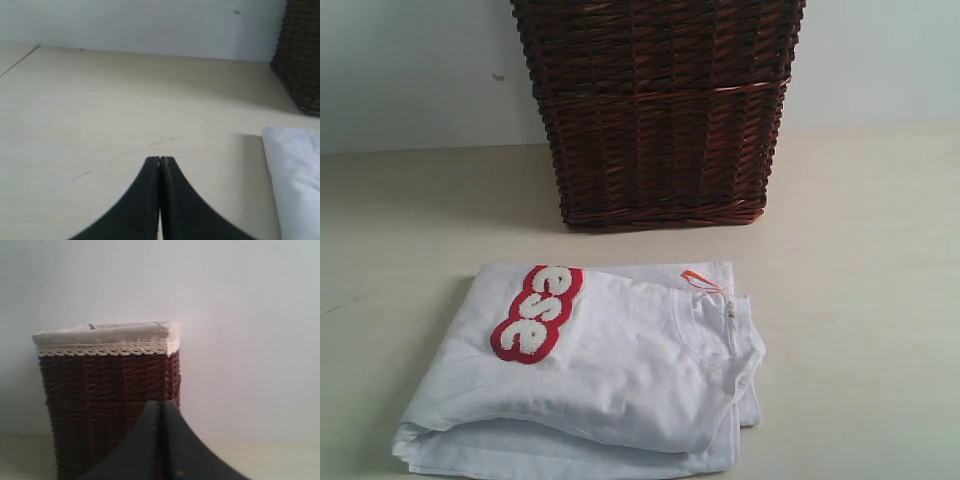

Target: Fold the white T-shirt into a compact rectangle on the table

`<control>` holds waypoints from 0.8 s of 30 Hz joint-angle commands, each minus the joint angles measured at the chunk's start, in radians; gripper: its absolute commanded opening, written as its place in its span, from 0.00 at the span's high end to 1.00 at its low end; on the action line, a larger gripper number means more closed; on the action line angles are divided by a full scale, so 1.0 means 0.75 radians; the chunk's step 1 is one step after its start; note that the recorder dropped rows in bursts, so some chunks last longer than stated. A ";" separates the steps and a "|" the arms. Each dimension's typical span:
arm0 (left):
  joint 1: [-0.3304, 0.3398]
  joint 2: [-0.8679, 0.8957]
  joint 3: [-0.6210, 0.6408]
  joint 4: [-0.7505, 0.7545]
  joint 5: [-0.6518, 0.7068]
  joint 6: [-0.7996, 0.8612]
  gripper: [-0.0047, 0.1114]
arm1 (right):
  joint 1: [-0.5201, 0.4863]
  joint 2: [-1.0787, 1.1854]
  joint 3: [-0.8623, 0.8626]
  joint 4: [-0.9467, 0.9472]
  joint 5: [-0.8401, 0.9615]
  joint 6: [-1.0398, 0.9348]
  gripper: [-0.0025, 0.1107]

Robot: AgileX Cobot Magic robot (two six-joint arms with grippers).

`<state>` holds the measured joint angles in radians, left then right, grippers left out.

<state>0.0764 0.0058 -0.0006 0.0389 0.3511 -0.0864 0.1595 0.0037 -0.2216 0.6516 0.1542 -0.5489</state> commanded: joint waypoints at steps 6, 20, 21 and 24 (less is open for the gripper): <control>0.002 -0.008 0.001 0.000 -0.001 0.000 0.96 | -0.006 -0.005 0.296 -0.615 -0.439 0.451 0.98; 0.002 -0.008 0.001 0.003 -0.001 0.003 0.96 | -0.207 -0.005 0.296 -0.856 0.134 0.679 0.98; 0.002 -0.008 0.001 0.003 -0.001 0.003 0.96 | -0.207 -0.005 0.296 -0.856 0.150 0.679 0.98; 0.002 -0.008 0.001 0.003 -0.001 0.003 0.96 | -0.207 -0.005 0.296 -0.856 0.150 0.679 0.98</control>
<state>0.0764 0.0058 -0.0006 0.0405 0.3511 -0.0864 0.0117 0.0037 -0.0048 0.0241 0.2499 -0.0548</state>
